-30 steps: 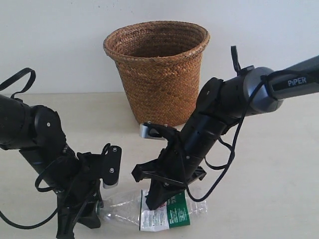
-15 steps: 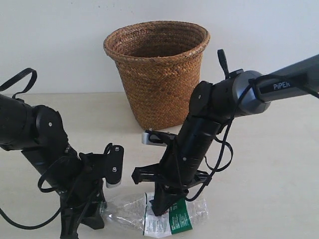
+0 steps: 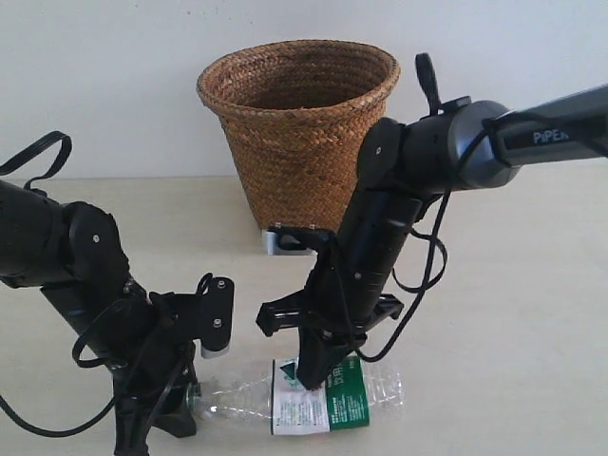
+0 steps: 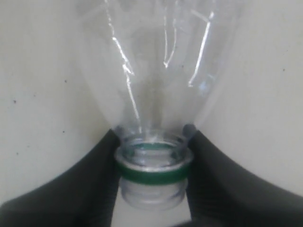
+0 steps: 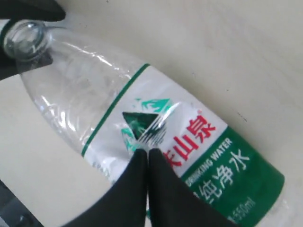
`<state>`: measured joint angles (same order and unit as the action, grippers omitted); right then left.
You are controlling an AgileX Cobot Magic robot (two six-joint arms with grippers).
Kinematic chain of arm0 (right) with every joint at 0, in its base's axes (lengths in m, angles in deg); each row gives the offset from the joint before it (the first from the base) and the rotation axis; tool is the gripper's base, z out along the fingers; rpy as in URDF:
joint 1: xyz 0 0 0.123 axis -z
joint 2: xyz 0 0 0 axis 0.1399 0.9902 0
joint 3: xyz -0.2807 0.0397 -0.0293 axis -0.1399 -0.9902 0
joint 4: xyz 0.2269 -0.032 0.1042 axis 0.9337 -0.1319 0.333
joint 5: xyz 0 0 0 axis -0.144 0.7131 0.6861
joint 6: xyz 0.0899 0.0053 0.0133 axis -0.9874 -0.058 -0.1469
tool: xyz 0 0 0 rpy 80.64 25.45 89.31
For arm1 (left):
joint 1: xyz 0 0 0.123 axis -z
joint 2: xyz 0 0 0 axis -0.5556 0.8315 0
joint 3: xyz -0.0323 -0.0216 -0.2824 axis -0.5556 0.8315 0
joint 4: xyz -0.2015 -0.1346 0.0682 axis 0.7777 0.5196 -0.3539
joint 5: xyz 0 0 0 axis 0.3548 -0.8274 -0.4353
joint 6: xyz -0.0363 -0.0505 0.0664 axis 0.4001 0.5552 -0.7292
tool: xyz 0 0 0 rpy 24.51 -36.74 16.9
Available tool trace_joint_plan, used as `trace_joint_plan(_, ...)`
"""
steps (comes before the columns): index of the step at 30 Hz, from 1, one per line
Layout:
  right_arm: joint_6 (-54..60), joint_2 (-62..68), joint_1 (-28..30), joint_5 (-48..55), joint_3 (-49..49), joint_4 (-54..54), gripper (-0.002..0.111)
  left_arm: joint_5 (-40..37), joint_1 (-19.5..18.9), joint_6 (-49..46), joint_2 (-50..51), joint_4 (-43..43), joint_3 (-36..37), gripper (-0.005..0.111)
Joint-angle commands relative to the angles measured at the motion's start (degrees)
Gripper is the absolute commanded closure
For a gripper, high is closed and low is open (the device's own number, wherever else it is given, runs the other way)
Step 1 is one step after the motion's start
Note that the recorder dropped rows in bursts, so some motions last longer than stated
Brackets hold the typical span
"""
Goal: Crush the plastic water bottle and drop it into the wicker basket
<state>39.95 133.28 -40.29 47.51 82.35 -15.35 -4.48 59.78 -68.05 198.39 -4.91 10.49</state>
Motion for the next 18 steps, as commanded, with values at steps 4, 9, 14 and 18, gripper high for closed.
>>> trace_joint_plan(4,4.57,-5.79,0.32,0.67,-0.48,4.19,0.108,0.01,-0.08,0.93,-0.14,-0.84,-0.06,0.102)
trace_joint_plan(9,6.05,-4.64,-1.56,-1.17,-0.48,6.19,0.108,0.01,-0.08,0.93,-0.14,-0.84,-0.06,0.102)
trace_joint_plan(14,6.15,-1.87,-1.67,-3.22,-0.48,8.96,0.108,0.01,-0.08,0.93,-0.14,-0.84,-0.06,0.102)
trace_joint_plan(18,6.2,-0.01,-1.67,-3.39,-0.48,10.44,0.108,-0.01,-0.08,1.4,-0.14,-0.84,-0.06,0.102)
